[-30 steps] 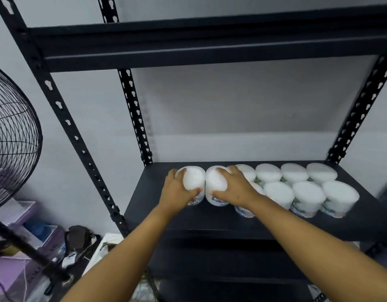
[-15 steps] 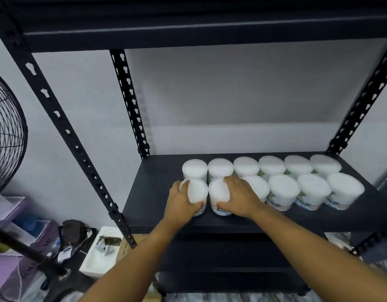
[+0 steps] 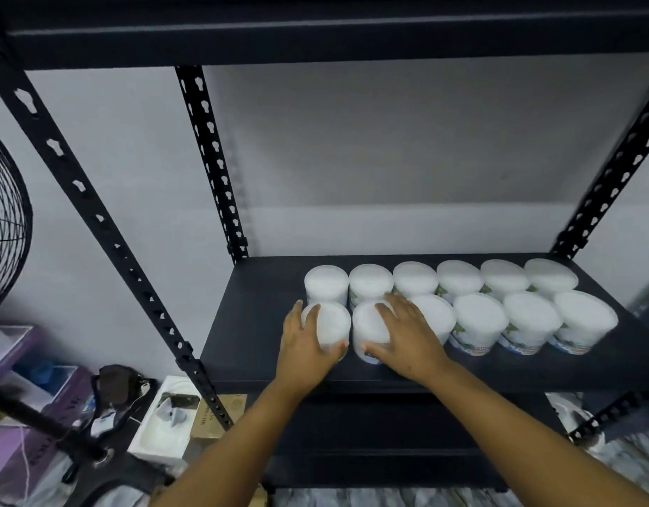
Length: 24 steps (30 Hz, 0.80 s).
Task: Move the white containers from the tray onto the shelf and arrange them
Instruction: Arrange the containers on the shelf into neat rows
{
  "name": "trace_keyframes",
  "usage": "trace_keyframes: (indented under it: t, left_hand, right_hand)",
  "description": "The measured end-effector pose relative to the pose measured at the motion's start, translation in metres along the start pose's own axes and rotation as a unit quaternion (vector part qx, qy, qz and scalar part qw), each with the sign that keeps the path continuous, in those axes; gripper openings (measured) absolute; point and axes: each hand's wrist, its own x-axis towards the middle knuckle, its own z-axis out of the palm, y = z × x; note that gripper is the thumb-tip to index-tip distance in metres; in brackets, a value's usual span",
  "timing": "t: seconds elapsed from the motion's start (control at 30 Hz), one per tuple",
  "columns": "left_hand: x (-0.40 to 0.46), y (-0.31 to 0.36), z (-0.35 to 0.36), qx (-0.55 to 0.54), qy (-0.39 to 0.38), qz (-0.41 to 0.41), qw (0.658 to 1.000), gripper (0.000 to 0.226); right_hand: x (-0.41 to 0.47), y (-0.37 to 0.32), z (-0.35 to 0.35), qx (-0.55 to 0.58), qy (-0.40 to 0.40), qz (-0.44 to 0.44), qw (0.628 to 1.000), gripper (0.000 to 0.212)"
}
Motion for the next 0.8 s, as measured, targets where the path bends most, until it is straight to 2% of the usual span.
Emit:
trace_keyframes:
  t: [0.1,0.2,0.67,0.8]
  left_hand:
    - [-0.005,-0.004,0.000,0.021,0.026,0.046,0.998,0.067]
    - [-0.006,-0.007,0.003,0.026,0.025,0.049,0.998,0.056]
    - [0.005,-0.003,0.003,0.037,0.021,0.030,0.999,0.056]
    - [0.005,-0.001,0.000,0.043,0.018,0.033,0.998,0.061]
  right_hand:
    - [-0.008,-0.001,0.006,-0.017,-0.005,-0.035,0.999,0.062]
    - [-0.009,-0.004,0.008,0.002,-0.010,-0.034,0.999,0.055]
    - [0.003,-0.001,0.009,0.012,-0.014,-0.028,0.999,0.054]
    - [0.002,0.001,0.009,0.017,-0.006,-0.022,1.000,0.062]
